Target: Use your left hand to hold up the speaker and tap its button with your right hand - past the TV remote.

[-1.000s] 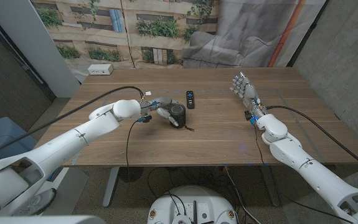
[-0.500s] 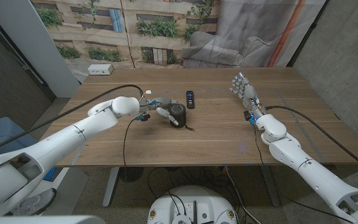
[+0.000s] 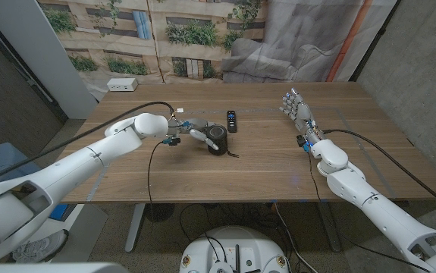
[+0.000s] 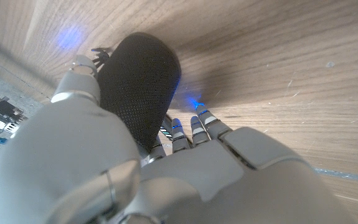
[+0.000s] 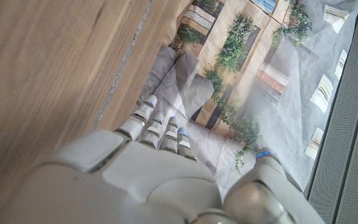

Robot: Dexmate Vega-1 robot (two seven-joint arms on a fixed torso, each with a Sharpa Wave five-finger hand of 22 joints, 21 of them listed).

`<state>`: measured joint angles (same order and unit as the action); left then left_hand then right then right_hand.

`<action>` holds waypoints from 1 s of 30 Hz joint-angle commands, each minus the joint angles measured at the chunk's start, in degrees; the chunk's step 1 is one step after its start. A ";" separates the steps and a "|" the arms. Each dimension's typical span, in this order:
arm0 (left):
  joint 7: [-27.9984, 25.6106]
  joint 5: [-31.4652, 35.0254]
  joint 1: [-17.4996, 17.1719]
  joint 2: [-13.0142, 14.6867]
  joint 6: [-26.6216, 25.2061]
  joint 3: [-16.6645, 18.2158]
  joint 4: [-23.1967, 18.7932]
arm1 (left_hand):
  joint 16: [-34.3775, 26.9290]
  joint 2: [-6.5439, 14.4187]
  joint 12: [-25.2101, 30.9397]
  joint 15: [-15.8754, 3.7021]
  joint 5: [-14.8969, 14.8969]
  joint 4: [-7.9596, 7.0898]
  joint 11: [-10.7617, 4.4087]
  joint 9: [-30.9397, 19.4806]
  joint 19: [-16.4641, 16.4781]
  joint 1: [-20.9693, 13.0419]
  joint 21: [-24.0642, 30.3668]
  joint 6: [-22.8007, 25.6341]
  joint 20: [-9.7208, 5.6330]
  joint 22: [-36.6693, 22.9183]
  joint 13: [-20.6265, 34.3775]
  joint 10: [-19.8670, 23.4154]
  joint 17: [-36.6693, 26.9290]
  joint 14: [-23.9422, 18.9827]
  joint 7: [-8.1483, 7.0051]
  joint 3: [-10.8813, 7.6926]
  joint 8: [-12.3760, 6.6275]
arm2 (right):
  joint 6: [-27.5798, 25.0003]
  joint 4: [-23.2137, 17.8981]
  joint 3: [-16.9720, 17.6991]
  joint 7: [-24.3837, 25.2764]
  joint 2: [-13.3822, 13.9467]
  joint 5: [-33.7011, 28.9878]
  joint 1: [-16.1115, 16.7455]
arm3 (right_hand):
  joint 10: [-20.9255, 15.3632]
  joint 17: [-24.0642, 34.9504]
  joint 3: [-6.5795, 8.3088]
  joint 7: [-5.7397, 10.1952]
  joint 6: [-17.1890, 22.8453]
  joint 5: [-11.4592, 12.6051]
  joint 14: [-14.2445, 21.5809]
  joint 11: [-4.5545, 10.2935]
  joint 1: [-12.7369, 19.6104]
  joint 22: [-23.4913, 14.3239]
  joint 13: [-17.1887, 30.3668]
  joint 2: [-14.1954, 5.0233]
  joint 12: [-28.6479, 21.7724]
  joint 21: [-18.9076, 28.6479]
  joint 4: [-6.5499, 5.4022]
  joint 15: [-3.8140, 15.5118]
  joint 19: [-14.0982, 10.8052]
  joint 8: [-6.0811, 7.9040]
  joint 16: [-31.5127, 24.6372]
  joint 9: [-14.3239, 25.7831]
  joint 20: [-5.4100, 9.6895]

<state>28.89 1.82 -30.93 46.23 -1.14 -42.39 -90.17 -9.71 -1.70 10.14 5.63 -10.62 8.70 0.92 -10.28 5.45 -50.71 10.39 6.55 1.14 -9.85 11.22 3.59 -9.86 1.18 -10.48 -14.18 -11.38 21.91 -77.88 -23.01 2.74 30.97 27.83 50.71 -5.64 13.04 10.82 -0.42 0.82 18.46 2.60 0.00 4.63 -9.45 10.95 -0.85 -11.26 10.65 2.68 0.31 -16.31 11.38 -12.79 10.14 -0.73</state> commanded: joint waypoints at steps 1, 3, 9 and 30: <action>3.98 -0.42 2.30 0.20 1.84 -0.74 1.67 | 0.08 -0.89 -0.03 0.30 0.09 0.14 0.59 -0.07 -1.63 -0.03 -0.25 -2.56 0.03 -0.01 -0.15 -2.23 -0.02 2.03 0.29 0.48 0.56 | -0.01 0.37 -0.22 0.34 -0.34 -0.28 -0.27 | -0.35 0.13 -0.03 0.30 0.44 -0.09 0.10 0.08 -0.04 -0.10 0.08 -0.28 -0.09 0.05 0.13 -0.25 -0.16 -0.34 -0.01 -0.01 0.06; 5.00 -0.59 2.80 0.15 2.53 -0.90 2.15 | 0.15 -1.03 -0.03 0.34 0.16 0.14 0.95 -0.06 -2.80 0.21 -0.29 -4.16 -0.07 0.01 -0.27 -3.64 -0.02 3.53 0.31 0.59 0.75 | -0.03 0.42 -0.24 0.46 -0.43 -0.31 -0.29 | -0.37 0.13 -0.04 0.32 0.46 -0.09 0.10 0.07 -0.05 -0.10 0.08 -0.29 -0.09 0.04 0.13 -0.24 -0.16 -0.34 0.00 -0.01 0.03; 6.97 -0.33 3.70 0.62 3.04 -1.09 1.82 | 0.08 -1.27 -0.05 0.48 0.30 0.12 1.55 -0.04 -5.13 0.75 -0.34 -7.22 -0.62 0.06 -0.45 -6.56 -0.04 5.92 0.97 0.80 0.88 | -0.16 0.64 -0.44 0.83 -0.72 -0.58 -0.48 | -0.38 0.13 -0.06 0.26 0.46 -0.11 0.10 0.08 -0.06 -0.10 0.08 -0.32 -0.08 0.04 0.14 -0.24 -0.16 -0.36 0.01 -0.01 0.04; 12.86 -0.08 5.53 3.22 2.21 -0.78 0.41 | 0.03 -2.81 -0.05 2.41 0.15 -0.06 4.26 0.02 -12.26 2.97 -0.48 -15.34 0.79 0.02 -0.62 -14.52 -0.11 12.79 6.64 1.84 0.65 | -0.50 0.67 -1.33 1.20 -1.38 -1.55 -1.29 | -0.39 0.08 -0.11 0.29 0.43 -0.16 0.16 0.01 0.01 -0.11 0.09 -0.38 -0.04 0.03 0.25 -0.30 -0.16 -0.42 0.07 -0.01 0.03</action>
<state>39.53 1.54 -25.81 47.69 1.81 -43.74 -88.22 -9.71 -4.50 10.14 7.57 -10.14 8.51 5.12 -10.13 -5.96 -48.08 9.95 -8.24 1.75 -9.75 10.42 -9.56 -9.87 9.83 -4.46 -12.55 -10.40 21.55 -77.27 -23.83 3.85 30.08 26.76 49.96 -5.64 13.05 10.82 -0.42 0.82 18.46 2.59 0.00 4.63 -9.45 10.95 -0.84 -11.26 10.65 2.68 0.30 -16.30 10.93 -12.79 10.14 -0.73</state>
